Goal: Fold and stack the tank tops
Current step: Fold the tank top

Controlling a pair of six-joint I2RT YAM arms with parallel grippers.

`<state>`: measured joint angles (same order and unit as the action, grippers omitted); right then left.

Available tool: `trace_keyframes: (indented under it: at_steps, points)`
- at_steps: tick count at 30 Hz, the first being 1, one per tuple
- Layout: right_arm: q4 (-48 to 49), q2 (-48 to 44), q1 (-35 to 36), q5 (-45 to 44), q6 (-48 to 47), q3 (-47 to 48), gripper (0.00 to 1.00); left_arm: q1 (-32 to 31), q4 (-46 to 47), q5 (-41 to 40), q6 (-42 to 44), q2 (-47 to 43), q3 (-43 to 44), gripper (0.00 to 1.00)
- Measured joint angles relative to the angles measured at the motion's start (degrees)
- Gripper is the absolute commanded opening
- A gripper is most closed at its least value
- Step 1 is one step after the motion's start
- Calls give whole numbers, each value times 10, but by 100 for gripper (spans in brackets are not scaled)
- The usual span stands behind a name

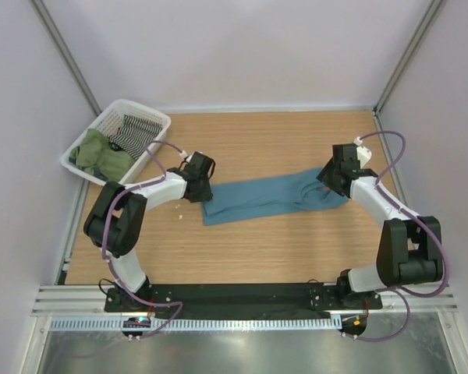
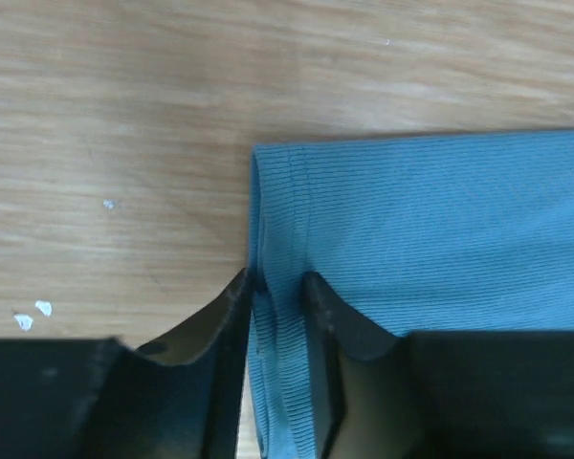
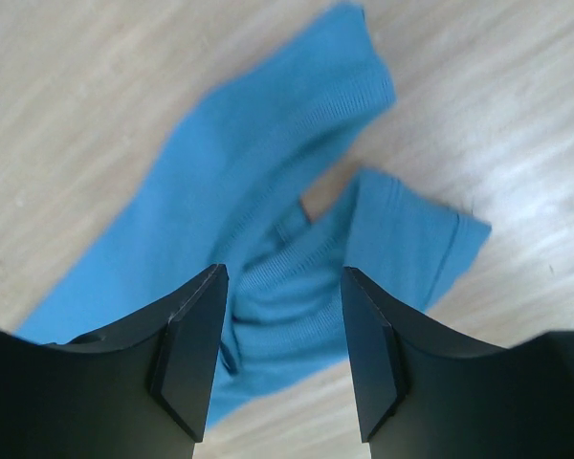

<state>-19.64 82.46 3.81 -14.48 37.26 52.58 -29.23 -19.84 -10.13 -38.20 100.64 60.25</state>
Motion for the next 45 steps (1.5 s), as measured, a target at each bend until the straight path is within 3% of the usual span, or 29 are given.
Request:
trace_keyframes:
  at_steps: [1, 5, 16, 19, 20, 22, 23, 31, 42, 45]
  points:
    - [-6, -7, 3, 3, 1, -13, 57, 0, 0, 1, -3, 10, 4, 19]
    - [-30, -23, 4, 11, 4, -44, 58, 1, -2, 3, -8, 12, 17, 0]
    - [-47, -52, 4, 13, 22, -87, 56, 16, 2, 3, -19, -3, -8, 0]
    - [-42, -30, 4, 9, 24, -88, 41, 19, 2, 5, -19, -23, -26, 0]
    - [-39, -18, 4, 7, 24, -87, 26, 19, 2, 6, -20, -30, -32, 0]
    - [-37, 8, 4, 1, 27, -83, 7, 19, 3, 9, -22, -47, -49, 0]
    - [-38, 21, 4, -2, 30, -77, 3, 19, 4, 10, -24, -56, -59, 0]
    - [-33, 164, 3, -5, 37, 64, 1, -12, 33, 11, -87, -180, -196, 0]
    - [-28, 348, 3, 60, -3, 290, 1, -140, 61, -21, -207, -272, -292, 0]
    - [-29, 390, 4, 88, -14, 349, 1, -200, 71, -45, -249, -272, -298, 5]
